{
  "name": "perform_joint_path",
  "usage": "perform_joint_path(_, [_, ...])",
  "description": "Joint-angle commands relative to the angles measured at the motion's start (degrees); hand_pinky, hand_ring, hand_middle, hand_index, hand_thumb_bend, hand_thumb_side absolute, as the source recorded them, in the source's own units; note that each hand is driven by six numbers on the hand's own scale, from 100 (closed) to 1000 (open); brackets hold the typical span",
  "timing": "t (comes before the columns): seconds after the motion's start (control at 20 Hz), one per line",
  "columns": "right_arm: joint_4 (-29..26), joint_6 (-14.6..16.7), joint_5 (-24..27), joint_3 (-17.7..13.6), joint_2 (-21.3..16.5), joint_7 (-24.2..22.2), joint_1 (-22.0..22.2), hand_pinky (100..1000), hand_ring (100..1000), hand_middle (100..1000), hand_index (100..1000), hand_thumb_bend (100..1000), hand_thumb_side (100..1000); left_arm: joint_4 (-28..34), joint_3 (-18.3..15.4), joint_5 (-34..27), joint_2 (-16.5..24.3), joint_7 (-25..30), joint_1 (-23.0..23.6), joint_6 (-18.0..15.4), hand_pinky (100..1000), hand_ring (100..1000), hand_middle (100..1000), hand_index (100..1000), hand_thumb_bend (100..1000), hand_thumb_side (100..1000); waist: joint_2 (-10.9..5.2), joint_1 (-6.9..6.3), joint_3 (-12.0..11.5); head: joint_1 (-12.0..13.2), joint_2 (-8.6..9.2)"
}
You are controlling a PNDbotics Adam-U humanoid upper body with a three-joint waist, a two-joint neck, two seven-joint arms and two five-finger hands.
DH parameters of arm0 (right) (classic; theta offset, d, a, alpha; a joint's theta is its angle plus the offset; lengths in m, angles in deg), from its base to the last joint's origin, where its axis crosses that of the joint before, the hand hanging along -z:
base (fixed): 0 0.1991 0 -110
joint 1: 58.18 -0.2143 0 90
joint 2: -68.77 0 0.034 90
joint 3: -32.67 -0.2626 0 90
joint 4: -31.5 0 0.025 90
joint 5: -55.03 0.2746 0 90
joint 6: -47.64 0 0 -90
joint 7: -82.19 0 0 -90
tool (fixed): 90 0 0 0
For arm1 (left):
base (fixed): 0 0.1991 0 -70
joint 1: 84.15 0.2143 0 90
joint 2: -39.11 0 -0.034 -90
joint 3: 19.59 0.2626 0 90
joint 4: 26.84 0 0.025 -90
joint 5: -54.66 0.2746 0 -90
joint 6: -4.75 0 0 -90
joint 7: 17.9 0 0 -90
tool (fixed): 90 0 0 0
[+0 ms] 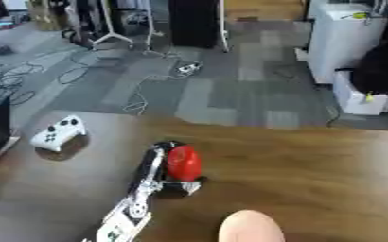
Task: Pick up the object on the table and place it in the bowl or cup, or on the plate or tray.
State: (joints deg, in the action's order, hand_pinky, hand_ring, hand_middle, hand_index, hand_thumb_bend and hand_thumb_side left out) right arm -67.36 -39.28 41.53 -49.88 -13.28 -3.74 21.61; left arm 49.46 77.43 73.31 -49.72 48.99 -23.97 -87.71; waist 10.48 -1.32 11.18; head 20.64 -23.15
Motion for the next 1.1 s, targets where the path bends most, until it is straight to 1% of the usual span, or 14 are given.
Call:
perform_joint_path(0.05, [-0.34,0.14,-0.33,-0.41,-0.67,0.11,-0.18,664,499,765,813,341,644,4.15,0.52,-2.5,2.26,1.34,-0.92,0.75,100,632,100,102,196,100,-1.2,0.13,-0.13,-0.5,0.08])
perform_joint_path(0.3, [-0.08,0.1,-0.57,-0.62,-0.71,0.22,-0.07,664,499,766,813,339,644,7.51,2.01,-3.8,2.81,3.8,-0.35,1.92,100,649,100,103,198,100,-1.32,0.09,0.14,-0.54,0.02])
perform_joint_path(0.35, [-0.04,0.09,-0.63,-0.71,-0.71,0.29,-0.07,664,499,766,814,320,654,7.92,2.3,-3.96,2.7,4.26,-0.15,2.1,100,650,100,103,197,100,-1.32,0.06,0.24,-0.56,0.0])
perform_joint_path(0.4, [-0.01,0.06,-0.69,-0.84,-0.72,0.39,-0.07,664,499,766,813,339,644,8.25,2.66,-4.09,2.5,4.71,0.07,2.23,100,654,100,103,196,100,-1.32,0.03,0.39,-0.56,-0.03])
perform_joint_path(0.45, [0.0,0.05,-0.75,-0.95,-0.74,0.5,-0.06,664,499,766,813,339,644,8.5,2.93,-4.03,2.3,5.05,0.23,2.36,100,654,100,103,196,100,-1.32,0.01,0.49,-0.56,-0.04])
perform_joint_path(0.75, [-0.33,-0.23,-1.13,-1.89,-1.03,1.35,0.27,664,499,766,813,343,645,8.74,5.0,-2.93,-0.7,6.77,0.92,2.68,100,670,100,110,182,100,-1.11,0.23,1.69,-0.34,-0.02])
perform_joint_path(1.1, [-0.54,-0.51,-1.44,-2.51,-1.15,1.95,0.69,664,499,766,812,345,645,8.38,7.28,-0.02,-3.29,8.7,0.93,2.1,100,698,100,114,180,100,-0.76,0.15,2.87,0.02,-0.43])
